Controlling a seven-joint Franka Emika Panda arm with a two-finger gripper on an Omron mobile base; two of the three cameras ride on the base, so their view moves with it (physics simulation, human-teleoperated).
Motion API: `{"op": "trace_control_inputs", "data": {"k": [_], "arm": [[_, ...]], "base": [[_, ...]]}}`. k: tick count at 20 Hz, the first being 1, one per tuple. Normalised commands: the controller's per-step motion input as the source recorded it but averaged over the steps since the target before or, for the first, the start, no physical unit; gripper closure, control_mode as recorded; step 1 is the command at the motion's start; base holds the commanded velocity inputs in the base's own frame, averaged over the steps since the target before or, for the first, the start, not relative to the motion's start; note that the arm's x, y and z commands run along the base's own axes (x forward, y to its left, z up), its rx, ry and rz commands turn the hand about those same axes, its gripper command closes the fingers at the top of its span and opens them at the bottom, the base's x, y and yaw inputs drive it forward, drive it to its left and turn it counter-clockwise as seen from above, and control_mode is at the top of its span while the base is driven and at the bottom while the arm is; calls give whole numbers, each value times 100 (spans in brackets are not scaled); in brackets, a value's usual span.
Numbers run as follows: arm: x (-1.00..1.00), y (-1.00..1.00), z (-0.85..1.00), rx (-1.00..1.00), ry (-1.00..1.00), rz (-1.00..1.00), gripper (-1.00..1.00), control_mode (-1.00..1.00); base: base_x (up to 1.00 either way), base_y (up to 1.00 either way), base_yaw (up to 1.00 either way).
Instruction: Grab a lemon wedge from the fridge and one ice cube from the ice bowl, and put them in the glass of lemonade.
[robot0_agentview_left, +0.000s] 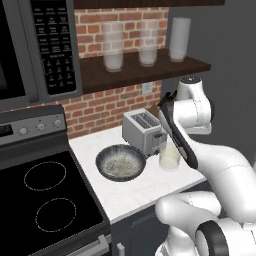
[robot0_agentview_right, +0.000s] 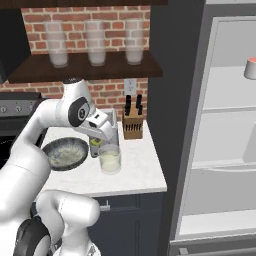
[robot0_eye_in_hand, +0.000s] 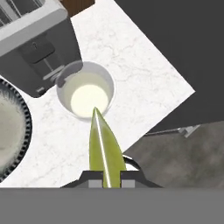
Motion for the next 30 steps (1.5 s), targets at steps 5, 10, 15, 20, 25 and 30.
{"op": "trace_control_inputs", "data": {"k": [5, 10, 15, 20, 25, 30], "arm": [[31, -4, -21, 2, 9, 0, 100, -100], [14, 0, -35, 0, 0, 0, 100, -100], [1, 0, -37, 0, -1, 0, 100, -100], [3, 0, -22, 0, -3, 0, 100, -100], [3, 0, -19, 0, -4, 0, 100, -100], [4, 0, -13, 0, -4, 0, 100, -100]], "base": [[0, 0, 0], [0, 0, 0], [0, 0, 0], [0, 0, 0], [0, 0, 0], [0, 0, 0]]}}
